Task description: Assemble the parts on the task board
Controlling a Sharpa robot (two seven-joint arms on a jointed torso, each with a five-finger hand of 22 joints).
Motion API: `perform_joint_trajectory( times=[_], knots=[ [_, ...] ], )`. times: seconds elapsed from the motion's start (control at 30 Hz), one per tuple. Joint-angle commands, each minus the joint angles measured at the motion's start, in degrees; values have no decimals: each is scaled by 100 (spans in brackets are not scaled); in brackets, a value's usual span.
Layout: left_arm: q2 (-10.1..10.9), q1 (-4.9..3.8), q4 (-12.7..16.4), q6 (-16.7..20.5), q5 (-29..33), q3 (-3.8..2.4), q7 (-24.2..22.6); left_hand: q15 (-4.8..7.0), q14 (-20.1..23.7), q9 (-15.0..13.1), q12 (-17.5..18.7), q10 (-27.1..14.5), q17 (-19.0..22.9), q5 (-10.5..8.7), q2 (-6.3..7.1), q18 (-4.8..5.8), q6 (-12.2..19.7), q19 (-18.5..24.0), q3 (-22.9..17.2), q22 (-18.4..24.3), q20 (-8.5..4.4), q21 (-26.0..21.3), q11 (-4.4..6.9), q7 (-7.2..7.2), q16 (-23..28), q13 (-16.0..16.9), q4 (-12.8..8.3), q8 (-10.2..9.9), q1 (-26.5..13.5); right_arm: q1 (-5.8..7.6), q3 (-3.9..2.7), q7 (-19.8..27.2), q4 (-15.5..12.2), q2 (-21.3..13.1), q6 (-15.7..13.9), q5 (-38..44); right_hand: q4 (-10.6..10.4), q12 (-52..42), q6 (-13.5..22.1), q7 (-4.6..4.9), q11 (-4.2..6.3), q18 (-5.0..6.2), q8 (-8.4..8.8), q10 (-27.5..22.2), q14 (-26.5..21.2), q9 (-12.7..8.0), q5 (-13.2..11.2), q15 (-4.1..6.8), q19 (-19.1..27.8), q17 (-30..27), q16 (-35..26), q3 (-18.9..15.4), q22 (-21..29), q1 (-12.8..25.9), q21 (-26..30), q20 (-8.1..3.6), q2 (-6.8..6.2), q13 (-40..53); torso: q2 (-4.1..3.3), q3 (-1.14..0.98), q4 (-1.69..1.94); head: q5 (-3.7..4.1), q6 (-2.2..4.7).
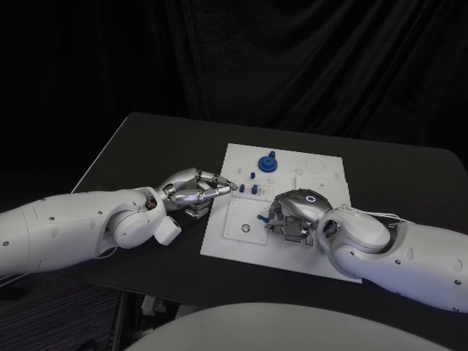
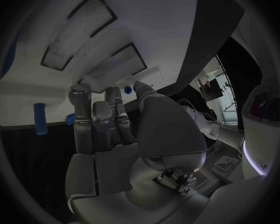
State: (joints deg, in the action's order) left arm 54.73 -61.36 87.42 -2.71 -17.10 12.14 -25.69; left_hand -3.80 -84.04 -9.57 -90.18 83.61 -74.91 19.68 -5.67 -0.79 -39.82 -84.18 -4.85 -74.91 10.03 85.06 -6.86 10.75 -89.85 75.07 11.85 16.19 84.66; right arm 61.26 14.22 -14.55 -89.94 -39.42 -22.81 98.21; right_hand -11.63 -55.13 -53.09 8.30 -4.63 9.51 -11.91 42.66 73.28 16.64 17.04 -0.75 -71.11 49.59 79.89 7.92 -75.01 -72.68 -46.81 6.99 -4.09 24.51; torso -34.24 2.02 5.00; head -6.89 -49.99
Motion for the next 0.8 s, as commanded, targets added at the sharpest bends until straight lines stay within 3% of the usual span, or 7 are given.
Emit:
perform_joint_trajectory(
  times=[0.03,0.3,0.6,0.8],
  knots=[
    [-5,12,9,-69,42,-5,-22,-15,-596,10,18,639,-1509,40,11,-98,-19,1,-18,-1255,29,-18,9,31,-15,1493,-9,8,66,-13,-6,-188,-18,-16,-185,156,73,-77,101,4,-13,-95,-114,-78,-58,104,-4,-18,59,-25,4,-30,-364,-56,46,-5,-28,54,0,5,0,2,-1],
    [-2,18,8,-75,42,-5,-14,-15,-596,19,18,639,-1509,43,14,-100,-14,10,-20,-1251,29,-26,7,34,-15,1493,-9,3,65,-18,-6,-266,-61,-31,-258,251,156,-230,293,12,-22,-86,-385,-186,-97,318,-5,-28,96,-59,9,-117,-355,-46,69,10,-24,157,1,3,-1,-6,-1],
    [4,21,9,-79,42,-5,-3,-16,-596,23,18,639,-1509,42,16,-103,-13,19,-19,-1247,29,-33,6,36,-15,1493,-6,2,61,-22,-6,-304,-99,-48,-315,283,202,-315,389,3,-14,-79,-548,-224,-112,438,15,-24,113,-78,11,-135,-348,-68,88,9,7,208,4,3,-6,-18,-1],
    [9,23,11,-84,42,-5,3,-16,-596,23,18,639,-1509,42,16,-103,-13,19,-19,-1247,29,-33,6,36,-15,1493,-6,2,61,-37,-7,-285,-159,-72,-346,287,187,-350,536,14,-20,-76,-634,-265,-140,485,290,-29,134,-117,6,-108,-341,-46,110,12,52,226,-4,1,1,-7,-1]
  ],
)
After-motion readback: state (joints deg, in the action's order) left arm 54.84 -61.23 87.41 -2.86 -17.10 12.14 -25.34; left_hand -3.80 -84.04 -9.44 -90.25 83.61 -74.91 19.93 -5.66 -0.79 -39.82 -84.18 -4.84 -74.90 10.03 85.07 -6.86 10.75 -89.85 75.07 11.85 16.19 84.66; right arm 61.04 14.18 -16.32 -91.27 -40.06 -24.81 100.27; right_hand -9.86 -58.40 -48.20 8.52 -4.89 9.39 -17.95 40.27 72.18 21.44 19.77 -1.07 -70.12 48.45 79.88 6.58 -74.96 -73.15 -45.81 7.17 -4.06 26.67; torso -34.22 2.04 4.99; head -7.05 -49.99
